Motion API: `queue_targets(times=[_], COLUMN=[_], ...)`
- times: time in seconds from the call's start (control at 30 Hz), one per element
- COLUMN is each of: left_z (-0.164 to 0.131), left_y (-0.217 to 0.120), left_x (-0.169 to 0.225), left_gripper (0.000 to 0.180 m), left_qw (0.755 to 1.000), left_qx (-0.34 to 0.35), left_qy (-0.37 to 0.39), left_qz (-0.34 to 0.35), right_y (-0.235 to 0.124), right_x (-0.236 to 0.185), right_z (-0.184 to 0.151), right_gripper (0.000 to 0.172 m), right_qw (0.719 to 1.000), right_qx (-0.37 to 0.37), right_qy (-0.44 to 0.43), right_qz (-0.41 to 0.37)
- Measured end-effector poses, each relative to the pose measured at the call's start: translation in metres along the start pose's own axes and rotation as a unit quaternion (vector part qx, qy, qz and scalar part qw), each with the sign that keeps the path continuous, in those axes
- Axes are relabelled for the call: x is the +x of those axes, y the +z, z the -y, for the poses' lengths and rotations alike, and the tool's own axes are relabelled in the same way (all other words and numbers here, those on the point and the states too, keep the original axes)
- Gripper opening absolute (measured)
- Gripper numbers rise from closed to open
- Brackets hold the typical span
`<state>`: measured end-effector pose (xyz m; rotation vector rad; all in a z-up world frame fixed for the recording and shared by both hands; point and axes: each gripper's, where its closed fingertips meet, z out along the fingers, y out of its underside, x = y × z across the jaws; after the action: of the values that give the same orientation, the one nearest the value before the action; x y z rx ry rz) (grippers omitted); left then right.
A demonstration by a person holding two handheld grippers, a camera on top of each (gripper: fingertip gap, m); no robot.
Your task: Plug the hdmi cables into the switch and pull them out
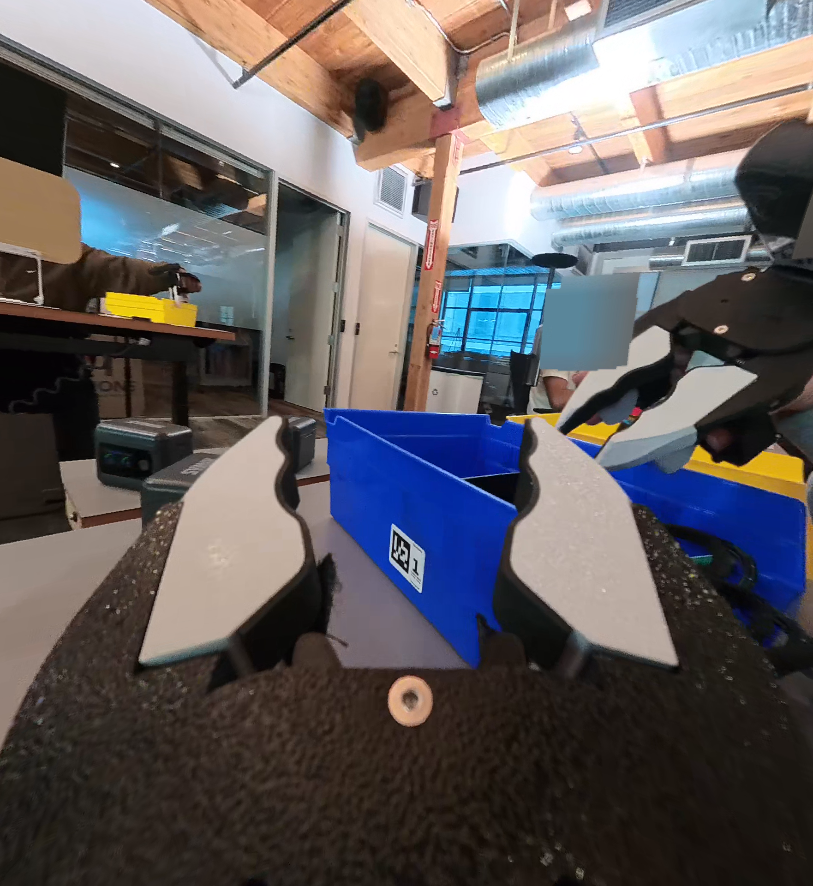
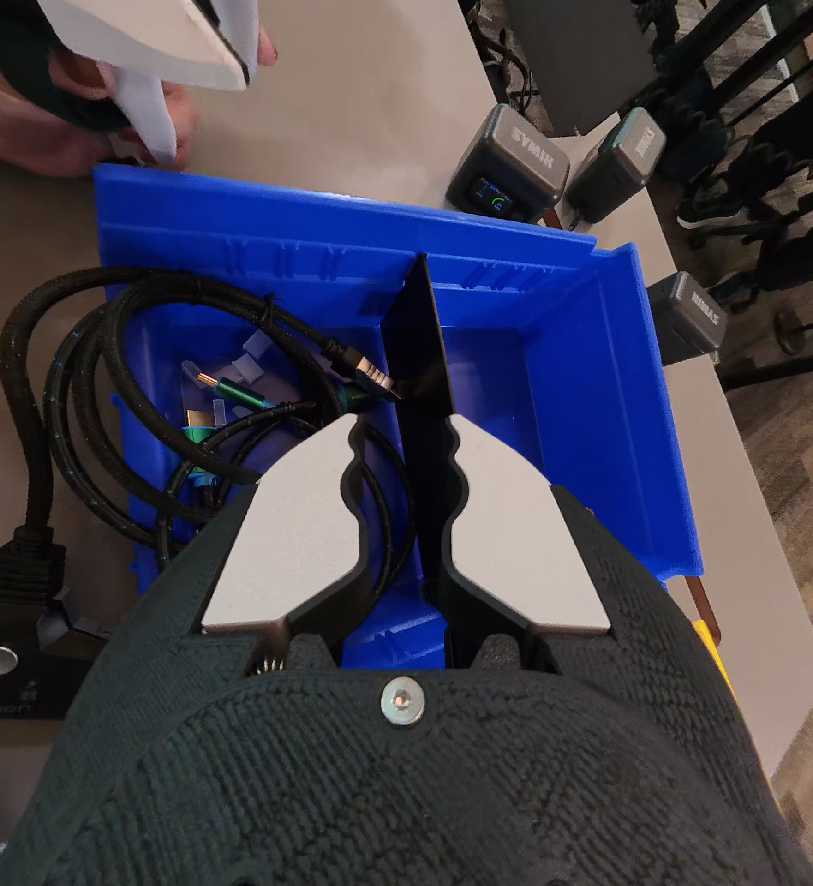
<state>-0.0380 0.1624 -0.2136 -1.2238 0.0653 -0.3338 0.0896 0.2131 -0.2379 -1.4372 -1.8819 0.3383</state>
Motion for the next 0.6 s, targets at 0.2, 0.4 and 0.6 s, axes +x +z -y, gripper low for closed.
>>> queue_targets(times=[0.2,0.4,0.6], left_z=[0.009,0.008,0.007], left_y=[-0.006,-0.007,-0.007], left_x=[0.001,0.0,0.002], left_gripper=[0.087,0.087,0.085], left_qw=[1.0,1.0,1.0], left_qx=[0.014,0.011,0.009], left_qy=[-0.003,-0.009,-0.013], left_qz=[0.001,0.003,-0.002], right_y=[0.002,-0.002,-0.017], right_x=[0.002,0.004,-0.001], right_z=[-0.006,-0.01,-0.011], right_gripper=[0.031,0.031,0.031], right_qw=[1.0,1.0,1.0], right_qx=[-0.01,-0.01,0.009], right_qy=[0.003,0.015,0.023], right_qz=[-0.005,-0.002,0.018])
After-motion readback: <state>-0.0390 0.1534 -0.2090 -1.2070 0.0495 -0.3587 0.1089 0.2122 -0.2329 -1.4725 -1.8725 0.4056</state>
